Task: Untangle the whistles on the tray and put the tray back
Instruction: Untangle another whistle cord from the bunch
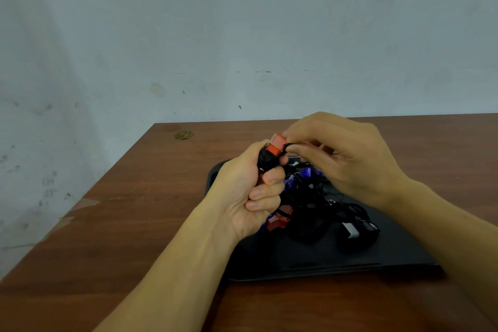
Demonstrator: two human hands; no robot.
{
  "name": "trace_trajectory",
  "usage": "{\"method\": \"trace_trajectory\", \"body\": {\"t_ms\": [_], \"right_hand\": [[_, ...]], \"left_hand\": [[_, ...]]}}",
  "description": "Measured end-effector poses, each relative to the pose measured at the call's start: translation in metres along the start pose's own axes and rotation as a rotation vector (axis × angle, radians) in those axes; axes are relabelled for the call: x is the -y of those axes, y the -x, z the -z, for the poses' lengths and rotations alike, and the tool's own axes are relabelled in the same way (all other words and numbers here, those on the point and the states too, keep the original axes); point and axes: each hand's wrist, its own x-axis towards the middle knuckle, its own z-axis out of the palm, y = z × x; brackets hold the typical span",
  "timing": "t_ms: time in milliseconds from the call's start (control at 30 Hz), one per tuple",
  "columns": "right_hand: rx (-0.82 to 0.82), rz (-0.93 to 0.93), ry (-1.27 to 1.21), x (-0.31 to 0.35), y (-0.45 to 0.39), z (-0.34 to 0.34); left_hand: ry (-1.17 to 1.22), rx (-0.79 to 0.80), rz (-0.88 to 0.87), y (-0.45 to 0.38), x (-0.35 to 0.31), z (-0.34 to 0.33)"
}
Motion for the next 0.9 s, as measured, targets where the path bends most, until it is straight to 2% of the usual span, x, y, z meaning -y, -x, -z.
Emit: {"method": "trace_trajectory", "body": {"t_ms": [167,267,367,500,567,633,700,800,900], "right_hand": [[-0.002,-0.267,-0.396,0.007,-0.004,-0.003],[0.158,-0.466,-0.619,0.01,-0.01,0.002],[0.272,-0.491,-0.65,0.01,-0.01,0.007],[0.181,-0.551,-0.626,0.009,-0.005,0.006],[0.137,-0.574,-0.641,0.01,-0.003,0.003],[0.084,-0.61,-0.683,0.012,-0.002,0.0],[0.03,-0.68,-0.784,0.013,-0.001,-0.003],[-0.05,-0.822,-1.041,0.016,0.0,-0.007],[-0.078,-0.88,-1.195,0.019,0.002,-0.01]], "left_hand": [[-0.087,0.012,0.056,0.0,-0.003,0.005],[-0.14,0.034,0.087,0.001,-0.004,0.007],[-0.188,0.023,0.072,0.001,-0.003,0.007],[-0.26,-0.188,-0.176,-0.002,0.002,0.002],[-0.386,-0.216,-0.328,-0.002,0.006,0.0],[-0.529,-0.195,-0.483,-0.003,0.01,-0.001],[-0.583,-0.127,-0.559,-0.004,0.013,-0.002],[-0.557,-0.017,-0.562,-0.004,0.013,0.0],[-0.568,0.043,-0.559,-0.004,0.013,0.003]]}}
